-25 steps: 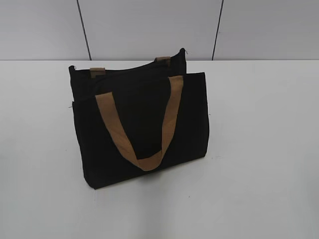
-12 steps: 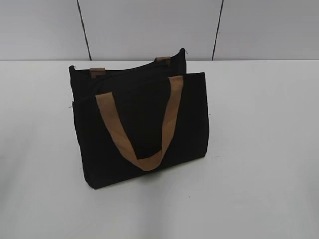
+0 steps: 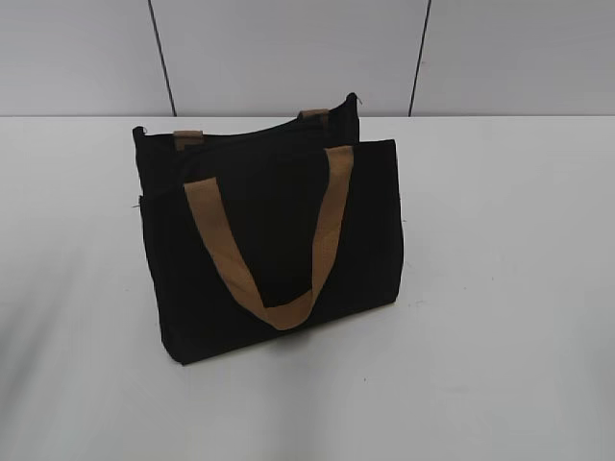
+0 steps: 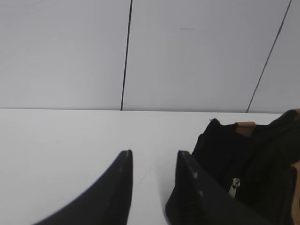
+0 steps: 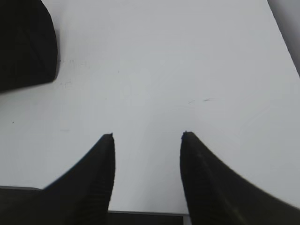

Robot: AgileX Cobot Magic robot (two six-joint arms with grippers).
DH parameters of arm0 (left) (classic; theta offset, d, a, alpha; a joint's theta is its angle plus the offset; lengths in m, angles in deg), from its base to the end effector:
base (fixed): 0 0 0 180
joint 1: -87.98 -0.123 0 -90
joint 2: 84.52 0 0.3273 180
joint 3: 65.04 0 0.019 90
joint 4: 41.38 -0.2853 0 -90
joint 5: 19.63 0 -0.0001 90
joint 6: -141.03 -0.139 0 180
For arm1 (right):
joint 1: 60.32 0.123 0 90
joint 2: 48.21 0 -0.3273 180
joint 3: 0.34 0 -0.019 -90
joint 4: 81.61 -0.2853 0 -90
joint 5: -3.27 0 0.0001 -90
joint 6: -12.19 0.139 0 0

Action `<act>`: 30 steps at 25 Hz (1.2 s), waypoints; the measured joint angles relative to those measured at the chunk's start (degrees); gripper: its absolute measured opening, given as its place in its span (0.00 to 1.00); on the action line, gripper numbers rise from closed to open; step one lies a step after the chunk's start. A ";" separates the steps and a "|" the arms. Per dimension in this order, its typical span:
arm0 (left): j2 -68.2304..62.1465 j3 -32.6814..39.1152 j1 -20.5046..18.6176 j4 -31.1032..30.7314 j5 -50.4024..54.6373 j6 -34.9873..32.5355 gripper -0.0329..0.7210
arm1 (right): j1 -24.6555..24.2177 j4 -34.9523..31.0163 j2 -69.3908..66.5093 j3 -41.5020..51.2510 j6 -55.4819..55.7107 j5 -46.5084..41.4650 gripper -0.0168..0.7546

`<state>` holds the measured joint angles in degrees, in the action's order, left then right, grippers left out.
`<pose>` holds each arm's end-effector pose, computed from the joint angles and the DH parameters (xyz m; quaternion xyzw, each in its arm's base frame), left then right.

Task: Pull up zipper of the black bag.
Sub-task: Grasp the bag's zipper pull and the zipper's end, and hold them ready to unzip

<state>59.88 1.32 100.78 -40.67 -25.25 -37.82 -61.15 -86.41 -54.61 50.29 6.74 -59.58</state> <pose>0.1512 -0.0342 0.2575 0.0706 0.7418 -0.0846 0.6615 0.0241 0.0100 0.2617 -0.0370 0.8640 0.0143 0.5020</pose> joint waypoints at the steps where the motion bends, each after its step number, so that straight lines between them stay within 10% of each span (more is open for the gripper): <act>1: -1.30 0.00 0.00 0.00 -1.15 0.00 0.36 | 0.00 0.00 0.00 0.00 0.00 0.00 0.49; 30: -56.04 0.40 10.20 -8.82 -36.36 5.91 0.39 | 0.00 0.00 0.00 0.00 0.00 0.00 0.49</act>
<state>3.84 1.72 110.97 -49.48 -61.62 -31.92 -61.15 -86.41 -54.61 50.29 6.74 -59.58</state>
